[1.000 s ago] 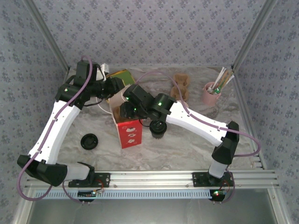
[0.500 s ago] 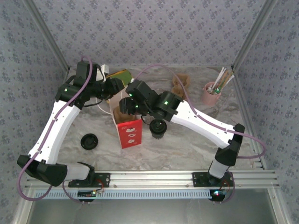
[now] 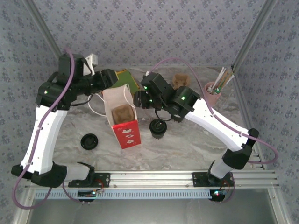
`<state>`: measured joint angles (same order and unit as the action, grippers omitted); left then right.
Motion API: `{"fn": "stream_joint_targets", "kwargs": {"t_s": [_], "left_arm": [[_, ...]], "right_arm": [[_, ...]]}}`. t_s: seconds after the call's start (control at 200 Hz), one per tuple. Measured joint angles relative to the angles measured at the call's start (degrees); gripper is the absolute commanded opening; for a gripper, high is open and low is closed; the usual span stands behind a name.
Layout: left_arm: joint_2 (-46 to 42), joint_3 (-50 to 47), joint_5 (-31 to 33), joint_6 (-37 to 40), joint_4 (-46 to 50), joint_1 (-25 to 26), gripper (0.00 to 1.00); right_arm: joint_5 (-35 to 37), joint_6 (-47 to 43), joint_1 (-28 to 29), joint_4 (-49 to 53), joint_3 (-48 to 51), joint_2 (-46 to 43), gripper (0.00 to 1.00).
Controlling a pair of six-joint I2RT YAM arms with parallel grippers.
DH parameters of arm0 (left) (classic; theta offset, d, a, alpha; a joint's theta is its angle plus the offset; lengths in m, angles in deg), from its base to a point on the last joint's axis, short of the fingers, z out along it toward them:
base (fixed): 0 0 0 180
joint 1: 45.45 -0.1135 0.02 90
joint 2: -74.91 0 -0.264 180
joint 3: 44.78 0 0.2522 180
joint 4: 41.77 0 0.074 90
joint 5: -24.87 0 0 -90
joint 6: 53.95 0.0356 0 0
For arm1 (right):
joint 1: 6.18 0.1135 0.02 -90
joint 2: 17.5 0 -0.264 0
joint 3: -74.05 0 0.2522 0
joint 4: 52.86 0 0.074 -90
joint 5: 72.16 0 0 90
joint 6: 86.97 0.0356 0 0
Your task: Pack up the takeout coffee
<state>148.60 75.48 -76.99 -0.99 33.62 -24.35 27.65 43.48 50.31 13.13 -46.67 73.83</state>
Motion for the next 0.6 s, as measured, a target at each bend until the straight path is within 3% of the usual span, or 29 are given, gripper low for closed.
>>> {"fn": "stream_joint_targets", "kwargs": {"t_s": [0.29, 0.455, 0.6], "left_arm": [[-8.07, -2.34, 13.25, 4.5, 13.09, 0.0, 0.76], [-12.04, -8.24, 15.26, 4.42, 16.79, 0.0, 0.78], [-12.94, -13.42, 13.35, 3.5, 16.52, 0.0, 0.78]], "right_arm": [[-0.13, -6.58, 0.55, 6.4, -10.67, 8.28, 0.51], [-0.07, -9.29, 1.36, 11.19, -20.28, 15.87, 0.52], [-0.09, -10.56, 1.57, 16.55, -28.44, 22.25, 0.53]]}}
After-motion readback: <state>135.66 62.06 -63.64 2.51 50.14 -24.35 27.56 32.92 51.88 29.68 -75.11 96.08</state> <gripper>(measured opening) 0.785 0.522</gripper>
